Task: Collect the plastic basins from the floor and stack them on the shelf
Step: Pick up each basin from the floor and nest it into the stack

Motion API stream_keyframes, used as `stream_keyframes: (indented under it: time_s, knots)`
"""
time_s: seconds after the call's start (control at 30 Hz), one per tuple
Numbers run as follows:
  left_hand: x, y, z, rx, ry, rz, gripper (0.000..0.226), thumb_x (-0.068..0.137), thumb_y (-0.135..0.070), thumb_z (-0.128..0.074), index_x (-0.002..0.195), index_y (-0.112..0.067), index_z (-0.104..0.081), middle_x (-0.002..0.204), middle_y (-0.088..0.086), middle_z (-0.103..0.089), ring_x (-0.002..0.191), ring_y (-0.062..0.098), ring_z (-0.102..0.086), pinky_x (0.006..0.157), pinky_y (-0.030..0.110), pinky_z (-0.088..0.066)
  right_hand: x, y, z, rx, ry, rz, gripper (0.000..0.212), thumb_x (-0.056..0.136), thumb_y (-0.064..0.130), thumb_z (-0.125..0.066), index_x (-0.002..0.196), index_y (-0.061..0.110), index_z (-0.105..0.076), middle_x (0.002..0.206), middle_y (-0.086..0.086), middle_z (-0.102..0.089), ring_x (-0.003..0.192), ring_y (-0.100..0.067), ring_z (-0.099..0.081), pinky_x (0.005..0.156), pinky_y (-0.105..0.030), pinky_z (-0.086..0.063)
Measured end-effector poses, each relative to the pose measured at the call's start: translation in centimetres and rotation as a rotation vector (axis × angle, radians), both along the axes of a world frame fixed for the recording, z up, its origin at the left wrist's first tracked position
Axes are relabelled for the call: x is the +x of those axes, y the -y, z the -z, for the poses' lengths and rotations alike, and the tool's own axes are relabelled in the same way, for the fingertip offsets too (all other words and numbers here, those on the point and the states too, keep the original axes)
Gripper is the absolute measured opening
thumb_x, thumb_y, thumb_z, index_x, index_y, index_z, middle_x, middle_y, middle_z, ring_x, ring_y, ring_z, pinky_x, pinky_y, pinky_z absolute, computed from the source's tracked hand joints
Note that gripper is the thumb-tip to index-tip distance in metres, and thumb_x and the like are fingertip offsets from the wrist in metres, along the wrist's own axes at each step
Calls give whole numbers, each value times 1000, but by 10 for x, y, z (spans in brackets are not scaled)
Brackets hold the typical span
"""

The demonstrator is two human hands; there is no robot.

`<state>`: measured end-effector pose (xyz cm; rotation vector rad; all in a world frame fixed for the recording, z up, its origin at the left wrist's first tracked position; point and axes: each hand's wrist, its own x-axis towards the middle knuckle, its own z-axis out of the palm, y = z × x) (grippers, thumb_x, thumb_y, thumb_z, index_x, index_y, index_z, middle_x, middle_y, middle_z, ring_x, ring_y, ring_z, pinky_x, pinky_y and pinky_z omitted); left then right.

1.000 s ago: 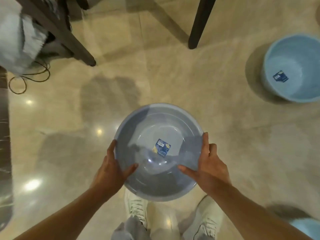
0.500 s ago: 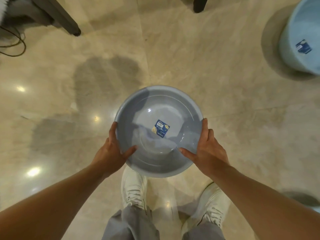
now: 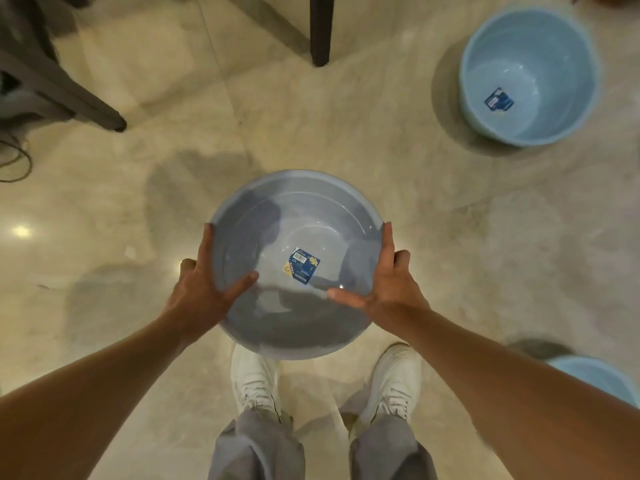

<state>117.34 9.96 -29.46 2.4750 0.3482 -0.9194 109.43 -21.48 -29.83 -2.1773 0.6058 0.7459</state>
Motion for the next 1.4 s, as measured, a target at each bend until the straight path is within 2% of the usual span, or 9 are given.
stream_keyframes:
  time_s: [0.17, 0.37, 0.5, 0.57, 0.7, 0.9, 1.03, 1.2, 1.4]
  knots:
    - [50, 53, -134, -98, 69, 96, 120, 69, -89, -63, 161, -71, 11, 114, 8, -52, 106, 44, -65, 88, 45, -49, 26, 59, -145, -39, 14, 49, 158, 51, 102, -68, 157, 46, 34, 131, 0, -28, 117, -33, -62, 94, -42, -56]
    - [100, 127, -368, -268, 157, 259, 113, 77, -90, -64, 167, -63, -2, 128, 3, -63, 116, 31, -64, 102, 48, -52, 20, 127, -393, -93, 61, 215, 159, 42, 110, -58, 155, 50, 35, 126, 4, -26, 120, -34, -63, 86, -37, -49]
    - [103, 174, -550, -524, 219, 407, 99, 78, -78, -71, 165, -50, -33, 136, -8, -72, 126, 24, -69, 107, 51, -54, -4, 161, -574, -117, 115, 289, 157, 58, 95, -74, 164, 36, 25, 141, -8, -32, 132, -38, -56, 108, -44, -48]
    - [94, 194, -629, -607, 236, 518, 92, 88, -69, -74, 166, -51, -30, 140, -17, -70, 127, 14, -69, 106, 49, -57, -28, 174, -650, -137, 146, 327, 152, 66, 86, -79, 168, 30, 20, 149, -17, -32, 137, -41, -53, 112, -44, -45]
    - [70, 243, -740, -646, 294, 652, 88, 90, -64, -77, 163, -61, -28, 133, -35, -67, 109, -3, -74, 90, 30, -65, -80, 202, -757, -128, 225, 437, 161, 51, 102, -67, 168, 33, 18, 165, -24, -21, 152, -41, -35, 122, -48, -34]
    - [37, 315, -798, -631, 366, 797, 95, 88, -72, -76, 164, -62, -19, 136, -25, -68, 117, 8, -72, 93, 44, -64, -144, 251, -817, -202, 249, 507, 160, 44, 109, -59, 162, 42, 27, 169, -19, -20, 148, -41, -42, 117, -49, -39]
    - [14, 353, -811, -653, 376, 794, 88, 81, -81, -75, 142, -89, -12, 127, -51, -58, 115, -2, -66, 82, 25, -60, -164, 289, -830, -219, 266, 491, 155, 55, 101, -66, 162, 40, 28, 168, -22, -20, 144, -41, -47, 116, -47, -43]
    - [7, 382, -802, -604, 330, 759, 111, 85, -72, -79, 171, -51, -12, 146, -22, -60, 129, 15, -64, 105, 47, -58, -166, 322, -835, -211, 248, 467, 150, 63, 94, -72, 163, 40, 27, 171, -23, -14, 145, -42, -46, 118, -49, -43]
    - [31, 405, -780, -598, 315, 744, 105, 86, -69, -80, 169, -52, -17, 141, -19, -66, 123, 15, -69, 99, 49, -62, -137, 346, -814, -210, 212, 464, 151, 61, 97, -69, 163, 39, 27, 170, -24, -17, 147, -42, -44, 118, -47, -39]
